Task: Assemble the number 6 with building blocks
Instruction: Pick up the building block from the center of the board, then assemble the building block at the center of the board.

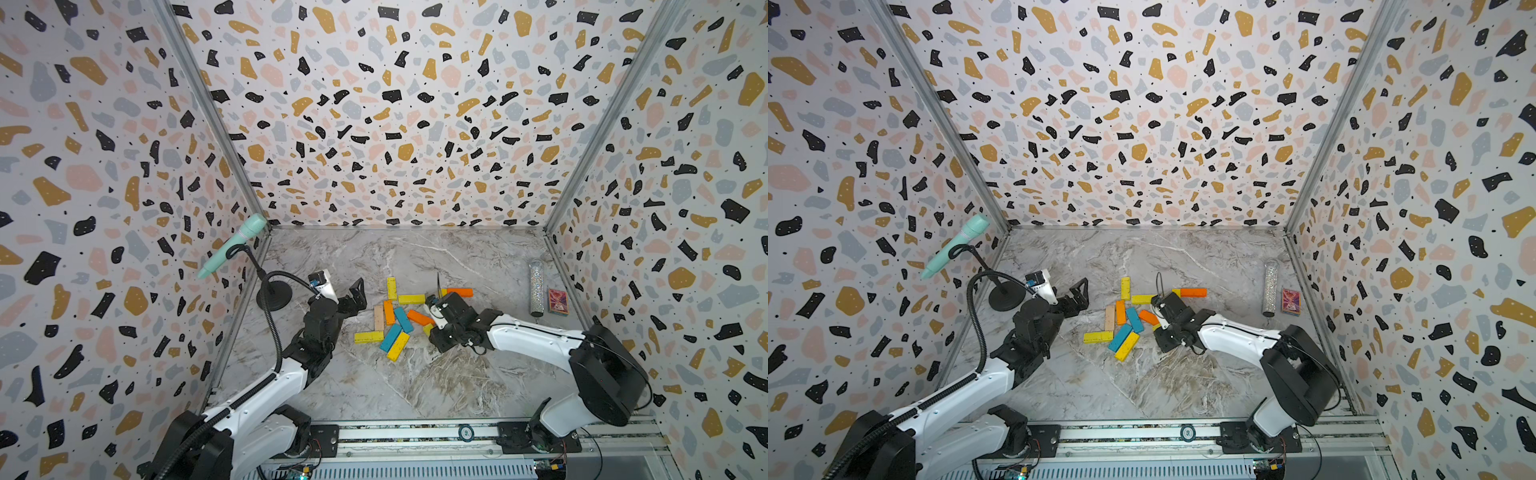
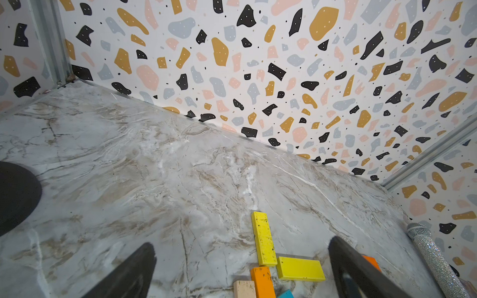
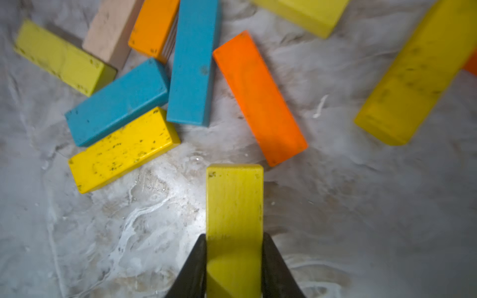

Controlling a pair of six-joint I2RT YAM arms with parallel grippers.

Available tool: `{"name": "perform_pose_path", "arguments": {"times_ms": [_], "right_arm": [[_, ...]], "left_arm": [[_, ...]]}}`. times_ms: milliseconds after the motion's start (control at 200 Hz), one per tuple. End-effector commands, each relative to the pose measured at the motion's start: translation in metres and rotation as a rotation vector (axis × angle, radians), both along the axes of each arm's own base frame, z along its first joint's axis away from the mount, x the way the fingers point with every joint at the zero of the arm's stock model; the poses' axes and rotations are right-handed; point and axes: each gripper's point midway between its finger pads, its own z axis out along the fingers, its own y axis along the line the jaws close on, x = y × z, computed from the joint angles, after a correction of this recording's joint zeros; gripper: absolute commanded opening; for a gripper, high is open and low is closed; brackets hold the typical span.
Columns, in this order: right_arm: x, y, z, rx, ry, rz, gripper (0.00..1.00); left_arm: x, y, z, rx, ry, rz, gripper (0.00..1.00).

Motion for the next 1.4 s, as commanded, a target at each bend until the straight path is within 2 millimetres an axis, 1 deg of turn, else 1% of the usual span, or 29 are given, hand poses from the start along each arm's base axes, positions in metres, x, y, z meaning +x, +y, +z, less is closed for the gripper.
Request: {"name": "perform_pose_path", "arguments": {"times_ms": [0,40,110,290,751,896,1086,1161,1262,1322,1362,1382,1397], "right_arm": [[0.006,-0.033,0.009,0.038,0.044,-0.185,0.17],[0.009,-0.042,0.01,0.043,0.044,-0.228,0.17],[0.013,-0.051,0.01,0.053,0.045,-0.27,0.17],[0.02,-0.056,0.007,0.069,0.045,-0.321,0.17],[0.03,-0.045,-0.016,0.093,0.062,-0.355,0.18],[0.032,-0.038,-0.024,0.098,0.072,-0.345,0.19],[0.035,-0.039,-0.035,0.088,0.076,-0.362,0.19],[0.036,-0.036,-0.037,0.094,0.079,-0.355,0.2],[0.035,-0.034,-0.042,0.096,0.088,-0.352,0.23],[0.034,-0.032,-0.042,0.106,0.09,-0.346,0.27],[0.035,-0.031,-0.042,0.115,0.089,-0.347,0.33],[0.034,-0.03,-0.042,0.119,0.09,-0.345,0.38],[0.034,-0.03,-0.041,0.119,0.089,-0.346,0.41]], "left_arm": [[0.004,-0.008,0.006,-0.004,-0.023,-0.046,1.0],[0.004,-0.012,0.006,-0.006,-0.02,-0.063,0.99],[0.005,-0.016,0.005,-0.009,-0.015,-0.082,0.99],[0.007,-0.024,0.0,-0.021,-0.007,-0.121,0.99],[0.011,-0.037,-0.013,-0.034,0.027,-0.173,0.99],[0.011,-0.038,-0.013,-0.036,0.026,-0.177,0.99],[0.009,-0.042,-0.011,-0.043,0.019,-0.201,1.0],[0.008,-0.045,-0.009,-0.048,0.01,-0.222,0.96],[0.007,-0.049,-0.009,-0.059,0.007,-0.245,0.89],[0.007,-0.051,-0.01,-0.062,0.008,-0.255,0.86],[0.007,-0.053,-0.011,-0.065,0.01,-0.261,0.84],[0.007,-0.053,-0.011,-0.065,0.011,-0.264,0.83],[0.007,-0.054,-0.011,-0.067,0.012,-0.266,0.83]]}}
